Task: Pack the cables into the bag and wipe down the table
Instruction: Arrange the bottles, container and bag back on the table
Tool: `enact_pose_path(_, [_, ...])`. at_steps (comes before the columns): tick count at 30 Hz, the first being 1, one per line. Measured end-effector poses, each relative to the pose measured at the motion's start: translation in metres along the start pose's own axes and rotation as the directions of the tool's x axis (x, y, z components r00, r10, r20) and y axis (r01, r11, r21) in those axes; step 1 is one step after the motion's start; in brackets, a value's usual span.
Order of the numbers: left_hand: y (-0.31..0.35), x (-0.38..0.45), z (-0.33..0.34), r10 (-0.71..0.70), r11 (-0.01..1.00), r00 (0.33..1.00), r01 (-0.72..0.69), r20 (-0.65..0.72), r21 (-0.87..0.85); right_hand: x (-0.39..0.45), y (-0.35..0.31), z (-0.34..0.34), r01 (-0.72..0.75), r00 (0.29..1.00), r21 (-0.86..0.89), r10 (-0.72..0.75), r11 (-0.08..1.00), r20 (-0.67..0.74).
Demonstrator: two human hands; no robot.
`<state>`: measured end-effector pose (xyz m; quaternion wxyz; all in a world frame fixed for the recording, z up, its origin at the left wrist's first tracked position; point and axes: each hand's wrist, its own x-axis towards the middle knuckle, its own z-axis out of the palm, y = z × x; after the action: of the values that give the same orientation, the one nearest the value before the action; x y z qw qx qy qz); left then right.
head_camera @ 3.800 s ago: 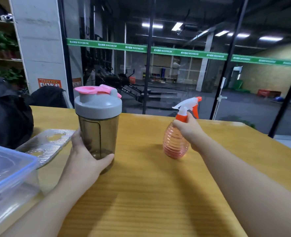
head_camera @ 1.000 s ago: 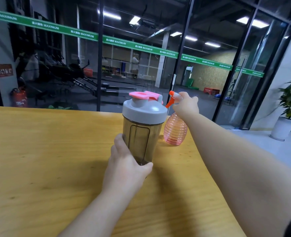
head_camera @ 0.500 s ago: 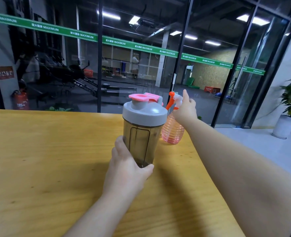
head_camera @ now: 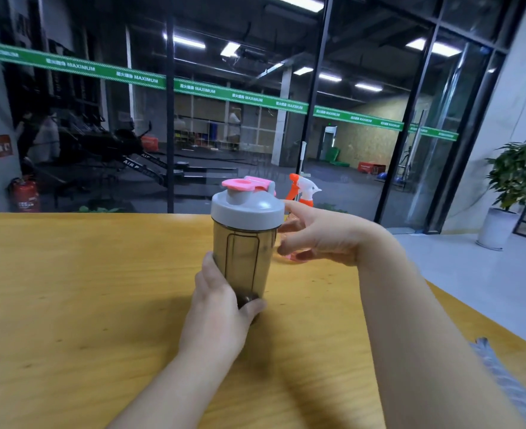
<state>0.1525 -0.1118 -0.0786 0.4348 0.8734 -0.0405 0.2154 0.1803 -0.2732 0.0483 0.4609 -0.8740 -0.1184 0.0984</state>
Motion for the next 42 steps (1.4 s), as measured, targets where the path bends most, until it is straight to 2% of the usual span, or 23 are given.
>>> enact_pose_path(2, [0.001, 0.000, 0.001, -0.010, 1.000, 1.000, 0.010, 0.004, -0.023, -0.005, -0.007, 0.003, -0.003, 1.000, -0.018, 0.003, 1.000, 0.021])
enact_pose_path(9, [0.004, 0.001, 0.000, -0.002, 0.999, 0.999, 0.004, 0.039, -0.044, 0.003, -0.003, 0.019, -0.007, 0.996, -0.002, 0.006, 1.000, -0.093])
enact_pose_path(18, [0.005, -0.006, 0.001, 0.188, 0.979, 0.958, -0.200, 0.218, 0.034, -0.006, 0.019, -0.003, 0.110, 0.981, 0.159, -0.082, 0.981, -0.173])
enact_pose_path(20, [0.005, -0.004, -0.002, 0.210, 0.971, 0.953, -0.229, 0.217, 0.066, -0.004, 0.024, -0.006, 0.129, 0.965, 0.180, -0.081, 0.975, -0.249])
enact_pose_path(23, [0.005, -0.004, -0.003, 0.218, 0.968, 0.953, -0.238, 0.209, 0.077, 0.003, 0.029, -0.007, 0.103, 0.886, 0.170, -0.013, 0.980, -0.463])
enact_pose_path(26, [0.004, -0.004, -0.004, 0.194, 0.973, 0.962, -0.213, 0.190, 0.086, 0.011, 0.038, -0.009, 0.114, 0.752, 0.185, 0.037, 0.976, -0.658])
enact_pose_path(29, [0.005, -0.004, -0.003, 0.181, 0.975, 0.967, -0.200, 0.177, 0.095, 0.013, 0.047, -0.013, 0.141, 0.615, 0.198, 0.071, 0.970, -0.785])
enact_pose_path(32, [0.005, -0.003, -0.001, 0.174, 0.976, 0.971, -0.192, 0.162, 0.101, 0.016, 0.057, -0.014, 0.159, 0.532, 0.157, 0.049, 0.975, -0.846])
enact_pose_path(39, [0.002, -0.003, -0.002, 0.177, 0.978, 0.975, -0.190, 0.137, 0.089, 0.028, 0.071, -0.008, 0.152, 0.490, 0.086, 0.000, 0.985, -0.872])
enact_pose_path(42, [0.002, -0.003, -0.001, 0.184, 0.976, 0.974, -0.197, 0.132, 0.094, 0.032, 0.073, -0.011, 0.058, 0.537, 0.094, 0.048, 0.994, -0.842])
